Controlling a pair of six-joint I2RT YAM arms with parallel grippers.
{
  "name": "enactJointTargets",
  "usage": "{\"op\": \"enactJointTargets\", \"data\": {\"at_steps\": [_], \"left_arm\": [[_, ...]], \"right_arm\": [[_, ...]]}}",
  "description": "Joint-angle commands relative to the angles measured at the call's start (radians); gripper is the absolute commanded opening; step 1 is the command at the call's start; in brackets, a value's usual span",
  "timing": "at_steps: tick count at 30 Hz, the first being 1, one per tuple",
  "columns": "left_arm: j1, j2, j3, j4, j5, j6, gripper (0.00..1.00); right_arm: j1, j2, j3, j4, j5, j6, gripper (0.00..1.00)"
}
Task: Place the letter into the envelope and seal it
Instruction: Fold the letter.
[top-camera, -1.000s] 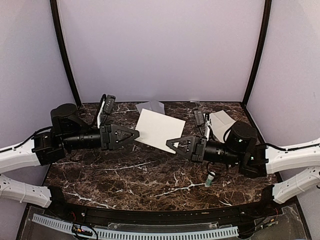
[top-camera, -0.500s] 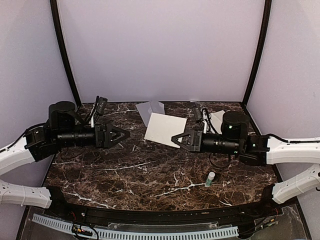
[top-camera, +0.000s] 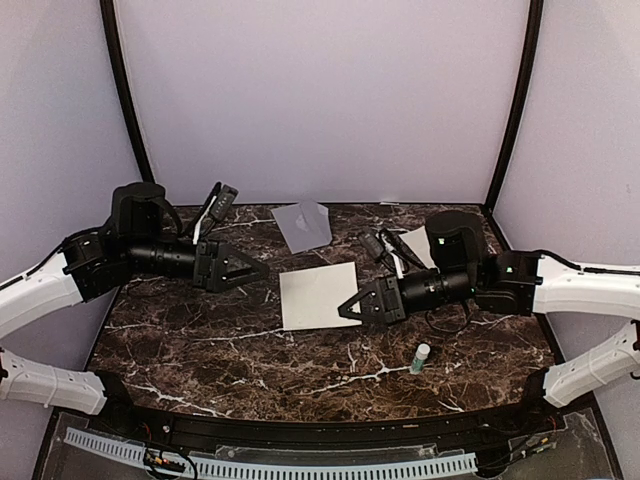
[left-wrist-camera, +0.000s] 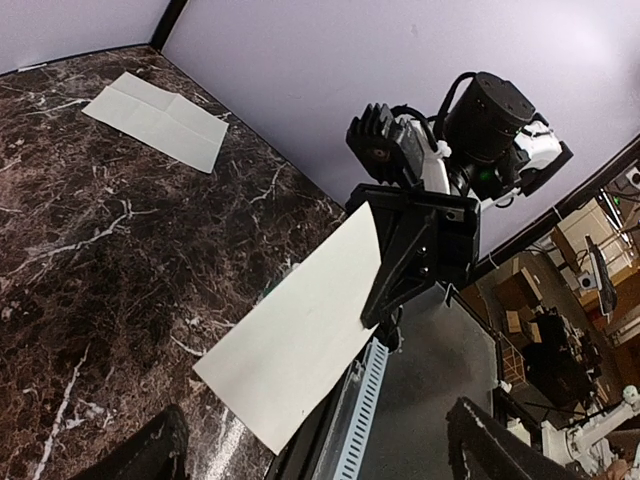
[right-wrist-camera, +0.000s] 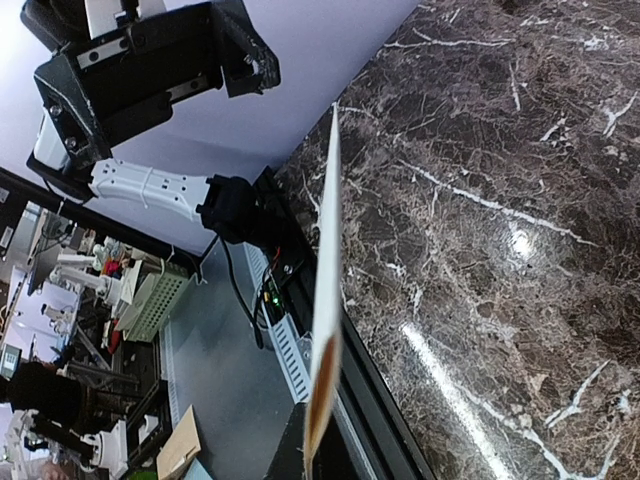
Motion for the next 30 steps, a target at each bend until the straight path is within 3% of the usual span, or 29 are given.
{"op": "enactJointTargets", "data": {"at_steps": [1, 7, 14, 20, 26, 30], "left_arm": [[-0.064, 0.019, 0.013, 0.023, 0.1, 0.067, 0.88], [-0.167, 0.045, 0.009, 0.027, -0.004, 0.07, 0.88], [-0.182, 0.052, 0.019, -0.028, -0.108, 0.112, 0.88], [-0.206, 0.087, 0.019, -0.04, -0.051, 0.144, 0.87], [-0.231, 0.117, 0.045, -0.043, 0.027, 0.172, 0.56], [-0.233, 0.127, 0.052, -0.023, 0.063, 0.169, 0.46]], "right_arm": [[0.018, 0.004, 0.065, -0.096, -0.116, -0.093, 0.0], [0.025, 0.018, 0.074, -0.12, -0.21, -0.138, 0.0], [0.049, 0.048, 0.116, -0.181, -0.264, -0.173, 0.0], [0.068, 0.051, 0.11, -0.17, -0.278, -0.161, 0.0], [0.074, 0.069, 0.118, -0.174, -0.267, -0.158, 0.0], [0.081, 0.084, 0.139, -0.189, -0.265, -0.162, 0.0]]}}
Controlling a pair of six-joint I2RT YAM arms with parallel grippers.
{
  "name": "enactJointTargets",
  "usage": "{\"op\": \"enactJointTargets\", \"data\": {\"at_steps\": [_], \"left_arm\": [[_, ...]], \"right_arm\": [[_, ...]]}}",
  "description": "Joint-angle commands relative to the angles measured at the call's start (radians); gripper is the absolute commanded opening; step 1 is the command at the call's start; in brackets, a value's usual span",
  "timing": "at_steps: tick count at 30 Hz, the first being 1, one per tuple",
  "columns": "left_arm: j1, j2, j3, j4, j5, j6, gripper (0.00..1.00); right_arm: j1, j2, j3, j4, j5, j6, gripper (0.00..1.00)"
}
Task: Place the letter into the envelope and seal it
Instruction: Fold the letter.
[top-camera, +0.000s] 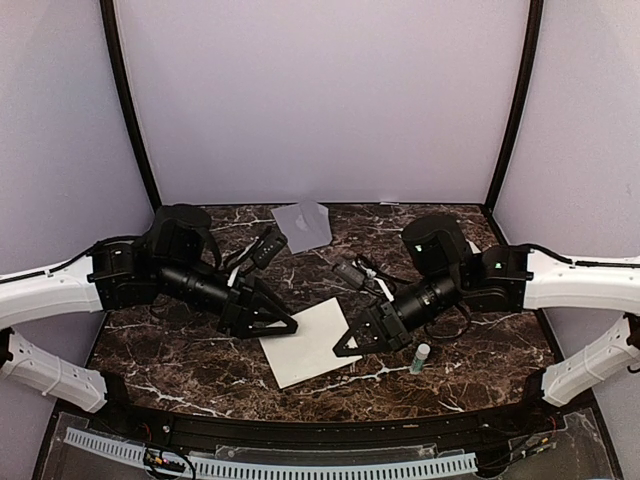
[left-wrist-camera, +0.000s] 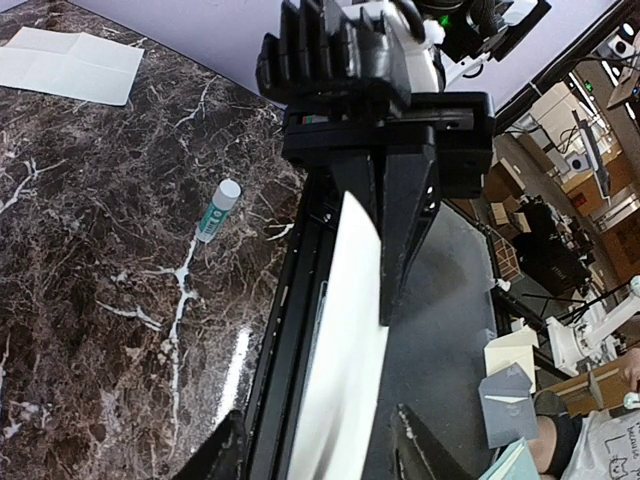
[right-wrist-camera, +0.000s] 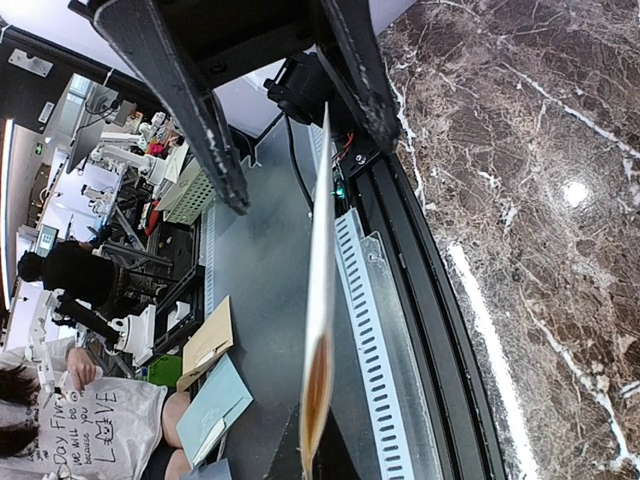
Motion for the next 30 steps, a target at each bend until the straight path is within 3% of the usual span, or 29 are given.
{"op": "enactJointTargets", "data": {"at_steps": [1, 2, 5, 7, 11, 17, 20, 21, 26, 30], "left_arm": [[-0.003, 0.005, 0.042, 0.015, 0.072, 0.018, 0.44], [-0.004, 0.016, 0.043, 0.011, 0.085, 0.02, 0.4], [-0.019, 0.051, 0.061, -0.007, 0.114, 0.019, 0.13], [-0.04, 0.066, 0.081, -0.036, 0.103, 0.02, 0.02], [-0.058, 0.023, 0.061, -0.009, 0.046, -0.023, 0.0], [-0.059, -0.045, -0.021, 0.244, -0.005, -0.146, 0.0], [-0.059, -0.039, -0.03, 0.299, -0.032, -0.178, 0.0], [-0.059, -0.033, -0.029, 0.311, -0.054, -0.189, 0.0], [-0.059, -0.048, -0.06, 0.379, -0.141, -0.241, 0.0], [-0.059, -0.074, -0.104, 0.455, -0.202, -0.285, 0.0]], "right_arm": [[0.018, 0.018, 0.05, -0.005, -0.009, -0.013, 0.0], [0.02, 0.021, 0.056, -0.014, -0.007, -0.018, 0.0], [0.031, 0.02, 0.062, -0.03, 0.006, -0.031, 0.0], [0.032, 0.012, 0.053, -0.017, 0.003, -0.029, 0.0], [0.032, 0.003, 0.051, -0.043, 0.035, -0.039, 0.0], [0.022, -0.078, 0.006, 0.015, 0.095, -0.03, 0.01], [0.01, -0.11, 0.0, 0.033, 0.151, -0.021, 0.27], [0.005, -0.12, -0.004, 0.042, 0.161, -0.018, 0.29], [-0.022, -0.166, -0.042, 0.096, 0.275, 0.032, 0.59], [-0.057, -0.227, -0.119, 0.216, 0.311, 0.089, 0.74]]}}
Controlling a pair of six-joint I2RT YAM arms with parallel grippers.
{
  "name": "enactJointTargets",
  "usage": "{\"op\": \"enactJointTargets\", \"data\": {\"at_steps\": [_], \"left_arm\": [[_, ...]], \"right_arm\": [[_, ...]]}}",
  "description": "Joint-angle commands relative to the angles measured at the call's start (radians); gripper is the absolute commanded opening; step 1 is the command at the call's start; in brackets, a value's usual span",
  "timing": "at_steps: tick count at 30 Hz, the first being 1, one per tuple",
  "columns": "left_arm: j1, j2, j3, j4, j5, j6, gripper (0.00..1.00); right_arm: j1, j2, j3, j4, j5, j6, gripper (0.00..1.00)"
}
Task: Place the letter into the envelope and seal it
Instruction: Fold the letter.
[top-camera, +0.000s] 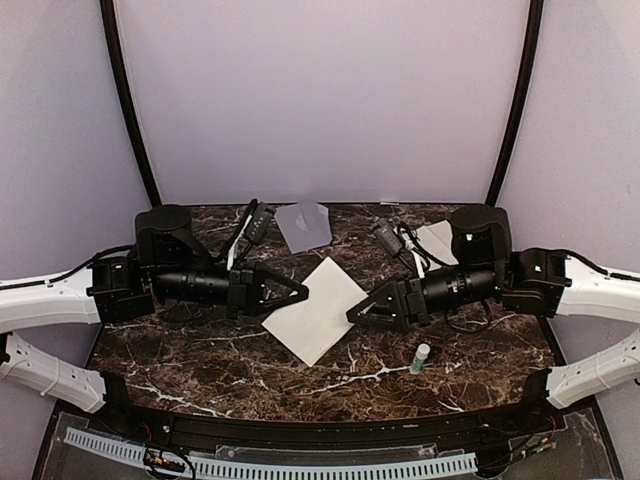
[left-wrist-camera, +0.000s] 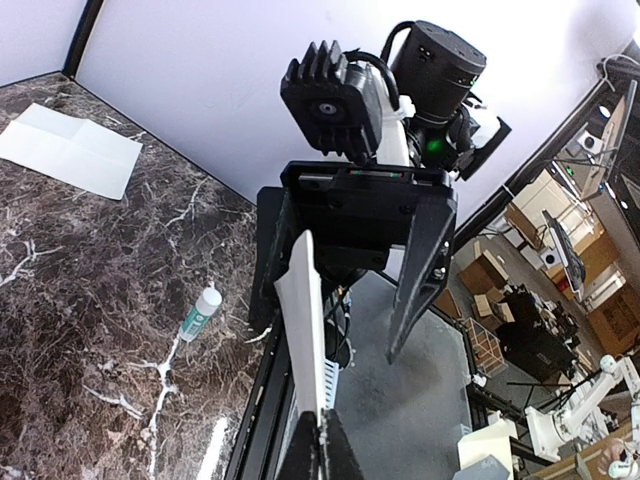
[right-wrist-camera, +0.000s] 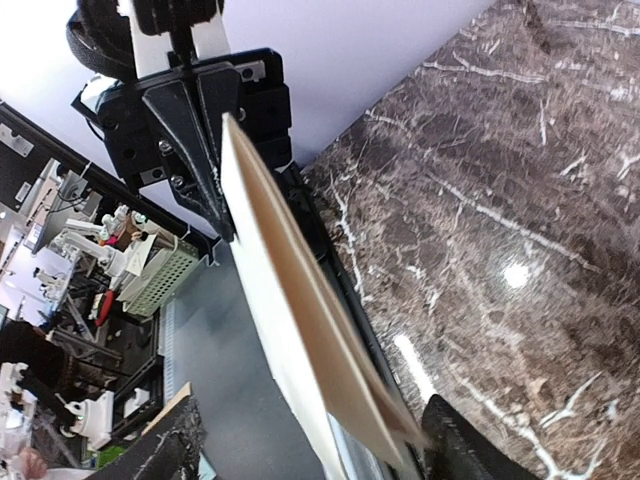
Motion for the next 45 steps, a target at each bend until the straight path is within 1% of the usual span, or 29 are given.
{"op": "enactJointTargets", "data": {"at_steps": [1, 5, 8, 9, 11, 16, 20, 24, 25, 30, 33, 35, 37, 39, 40, 42, 43, 44, 45], "left_arm": [[-0.001, -0.047, -0.046, 0.122, -0.101, -0.065, 0.0], [-0.001, -0.065, -0.051, 0.119, -0.164, -0.083, 0.0], [-0.001, -0.085, -0.076, 0.16, -0.211, -0.119, 0.0], [-0.001, -0.089, -0.091, 0.189, -0.237, -0.127, 0.0], [-0.001, -0.099, -0.113, 0.234, -0.276, -0.155, 0.0], [-0.001, -0.106, -0.168, 0.372, -0.354, -0.236, 0.0], [-0.001, -0.103, -0.174, 0.405, -0.363, -0.255, 0.0], [-0.001, -0.106, -0.185, 0.422, -0.367, -0.261, 0.0], [-0.001, -0.108, -0.188, 0.432, -0.367, -0.265, 0.0], [-0.001, -0.11, -0.201, 0.44, -0.36, -0.274, 0.0], [-0.001, -0.115, -0.203, 0.438, -0.357, -0.276, 0.0], [-0.001, -0.12, -0.208, 0.437, -0.359, -0.277, 0.0], [-0.001, -0.126, -0.211, 0.431, -0.359, -0.277, 0.0], [-0.001, -0.132, -0.209, 0.411, -0.354, -0.275, 0.0], [-0.001, -0.137, -0.204, 0.402, -0.351, -0.272, 0.01], [-0.001, -0.147, -0.195, 0.358, -0.344, -0.263, 0.14], [-0.001, -0.151, -0.187, 0.322, -0.342, -0.26, 0.27], [-0.001, -0.161, -0.183, 0.298, -0.341, -0.253, 0.32], [-0.001, -0.165, -0.174, 0.253, -0.34, -0.251, 0.43]], "right_arm": [[-0.032, -0.068, -0.077, 0.168, 0.098, 0.068, 0.77], [-0.04, -0.123, -0.14, 0.26, 0.212, 0.112, 0.9], [-0.04, -0.159, -0.227, 0.421, 0.277, 0.188, 0.94], [-0.041, -0.163, -0.259, 0.511, 0.277, 0.218, 0.94], [-0.036, -0.155, -0.299, 0.591, 0.284, 0.266, 0.94], [0.02, -0.084, -0.296, 0.669, 0.334, 0.311, 0.92], [0.084, -0.012, -0.275, 0.708, 0.4, 0.321, 0.92], [0.1, 0.059, -0.277, 0.808, 0.403, 0.354, 0.89], [0.103, 0.077, -0.269, 0.83, 0.4, 0.358, 0.87], [0.116, 0.151, -0.208, 0.877, 0.383, 0.347, 0.71], [0.12, 0.175, -0.187, 0.903, 0.383, 0.341, 0.53], [0.12, 0.187, -0.173, 0.911, 0.377, 0.339, 0.39], [0.121, 0.196, -0.159, 0.906, 0.372, 0.335, 0.21], [0.122, 0.197, -0.147, 0.882, 0.375, 0.327, 0.0], [0.121, 0.193, -0.141, 0.863, 0.381, 0.323, 0.0], [0.119, 0.18, -0.13, 0.819, 0.39, 0.306, 0.0], [0.118, 0.169, -0.123, 0.792, 0.385, 0.293, 0.0], [0.115, 0.161, -0.114, 0.761, 0.375, 0.279, 0.0], [0.11, 0.155, -0.098, 0.72, 0.357, 0.265, 0.0]]}}
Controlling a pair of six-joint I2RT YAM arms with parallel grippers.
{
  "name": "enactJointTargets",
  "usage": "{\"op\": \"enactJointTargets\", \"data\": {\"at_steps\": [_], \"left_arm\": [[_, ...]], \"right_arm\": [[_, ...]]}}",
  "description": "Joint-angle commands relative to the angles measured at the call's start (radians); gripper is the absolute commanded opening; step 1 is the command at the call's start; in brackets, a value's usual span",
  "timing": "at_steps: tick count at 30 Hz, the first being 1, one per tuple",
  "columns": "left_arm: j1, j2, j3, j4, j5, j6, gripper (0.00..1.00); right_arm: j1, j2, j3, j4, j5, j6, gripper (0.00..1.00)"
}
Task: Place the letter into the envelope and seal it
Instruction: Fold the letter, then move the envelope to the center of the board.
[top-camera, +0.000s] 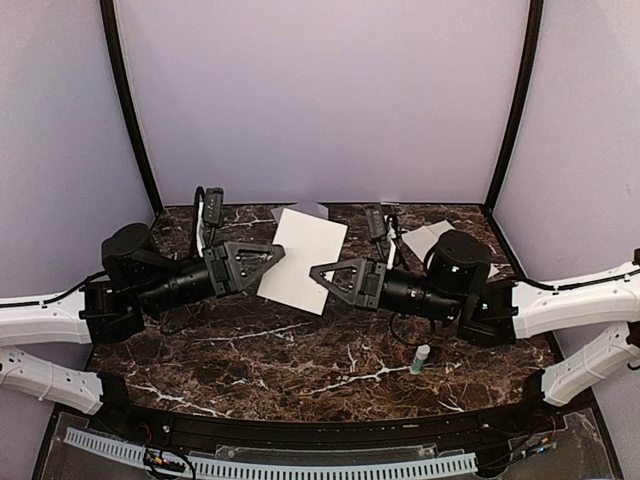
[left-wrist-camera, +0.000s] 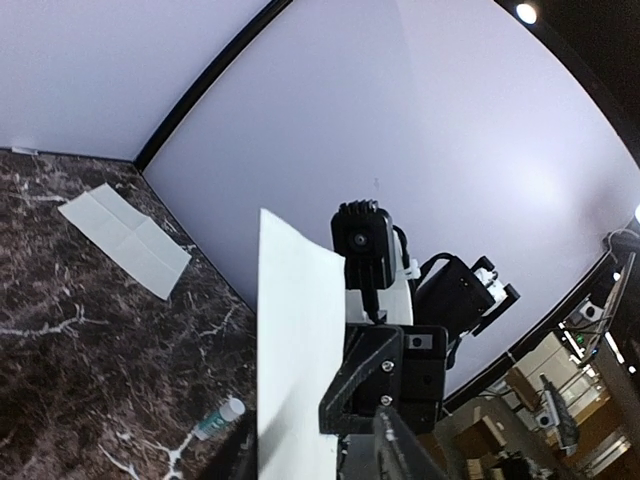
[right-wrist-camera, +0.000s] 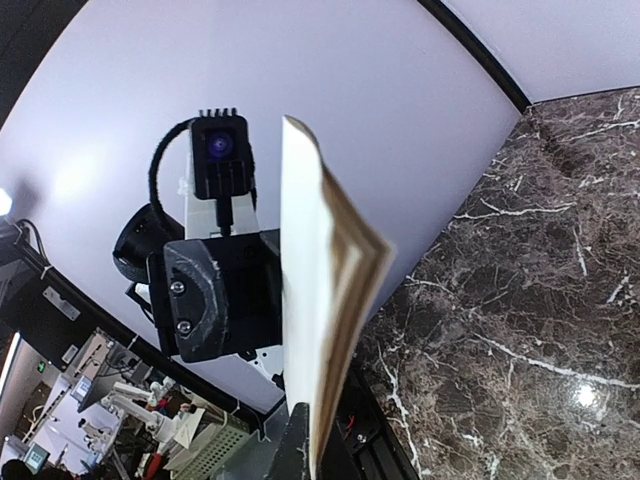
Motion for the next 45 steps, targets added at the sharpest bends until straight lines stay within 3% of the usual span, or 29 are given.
{"op": "enactJointTargets", "data": {"at_steps": [1, 4, 9, 12, 18, 27, 30, 32, 35, 38, 41, 45], "left_arm": [[0.0, -0.05, 0.029, -0.132, 0.015, 0.025, 0.48], [0.002, -0.062, 0.045, -0.204, 0.06, 0.045, 0.62], [0.02, -0.04, 0.1, -0.342, 0.154, 0.093, 0.65], [0.031, -0.046, 0.102, -0.335, 0.187, 0.087, 0.62], [0.056, -0.04, 0.101, -0.322, 0.277, 0.06, 0.47], [0.062, -0.039, 0.097, -0.315, 0.319, 0.046, 0.18], [0.07, -0.033, 0.105, -0.312, 0.344, 0.052, 0.03], [0.082, -0.026, 0.116, -0.321, 0.36, 0.059, 0.0], [0.146, -0.011, 0.148, -0.368, 0.392, 0.097, 0.0], [0.227, 0.014, 0.22, -0.479, 0.435, 0.165, 0.0], [0.334, 0.064, 0.292, -0.612, 0.46, 0.306, 0.0], [0.503, 0.117, 0.33, -0.626, 0.549, 0.4, 0.0]], "right_arm": [[-0.01, -0.041, 0.075, -0.13, -0.043, -0.066, 0.0], [-0.031, -0.041, 0.132, -0.279, -0.117, -0.092, 0.0], [-0.056, -0.035, 0.169, -0.333, -0.262, -0.129, 0.0], [-0.062, -0.024, 0.205, -0.403, -0.321, -0.164, 0.0], [-0.067, -0.022, 0.253, -0.501, -0.356, -0.208, 0.0], [-0.081, -0.018, 0.275, -0.557, -0.366, -0.227, 0.0], [-0.086, -0.012, 0.287, -0.573, -0.363, -0.231, 0.0], [-0.09, -0.008, 0.302, -0.592, -0.352, -0.238, 0.0], [-0.098, -0.008, 0.328, -0.633, -0.309, -0.252, 0.32], [-0.106, -0.003, 0.361, -0.698, -0.231, -0.262, 0.56], [-0.11, 0.022, 0.412, -0.801, -0.113, -0.269, 0.68], [-0.115, 0.075, 0.463, -0.867, 0.02, -0.262, 0.74]]}}
